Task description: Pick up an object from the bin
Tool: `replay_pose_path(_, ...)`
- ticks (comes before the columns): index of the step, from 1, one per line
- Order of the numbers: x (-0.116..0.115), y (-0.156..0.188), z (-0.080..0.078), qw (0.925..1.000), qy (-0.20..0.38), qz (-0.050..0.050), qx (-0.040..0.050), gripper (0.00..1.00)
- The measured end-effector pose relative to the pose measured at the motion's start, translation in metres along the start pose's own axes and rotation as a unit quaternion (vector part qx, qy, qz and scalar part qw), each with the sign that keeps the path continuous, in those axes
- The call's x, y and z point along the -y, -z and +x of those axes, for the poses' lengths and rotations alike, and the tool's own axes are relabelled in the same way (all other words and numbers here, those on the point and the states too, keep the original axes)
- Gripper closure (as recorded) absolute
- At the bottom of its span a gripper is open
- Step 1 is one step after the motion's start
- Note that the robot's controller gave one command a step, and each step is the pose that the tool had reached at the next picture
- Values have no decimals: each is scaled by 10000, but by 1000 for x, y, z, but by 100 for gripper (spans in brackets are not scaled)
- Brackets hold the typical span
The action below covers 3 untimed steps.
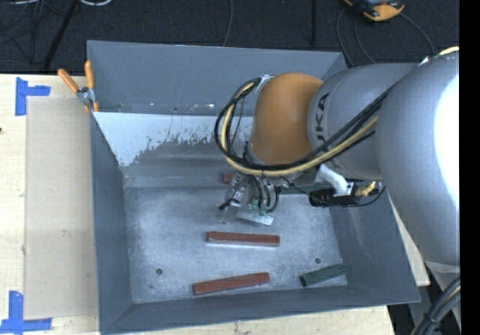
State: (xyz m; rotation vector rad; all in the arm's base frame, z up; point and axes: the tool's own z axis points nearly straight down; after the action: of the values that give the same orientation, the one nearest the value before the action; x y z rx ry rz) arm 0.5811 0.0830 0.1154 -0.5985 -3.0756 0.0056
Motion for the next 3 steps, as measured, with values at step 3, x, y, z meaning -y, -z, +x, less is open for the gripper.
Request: replay_pose_path(3, 65, 74, -27, 9959, 901, -18, 17, 100)
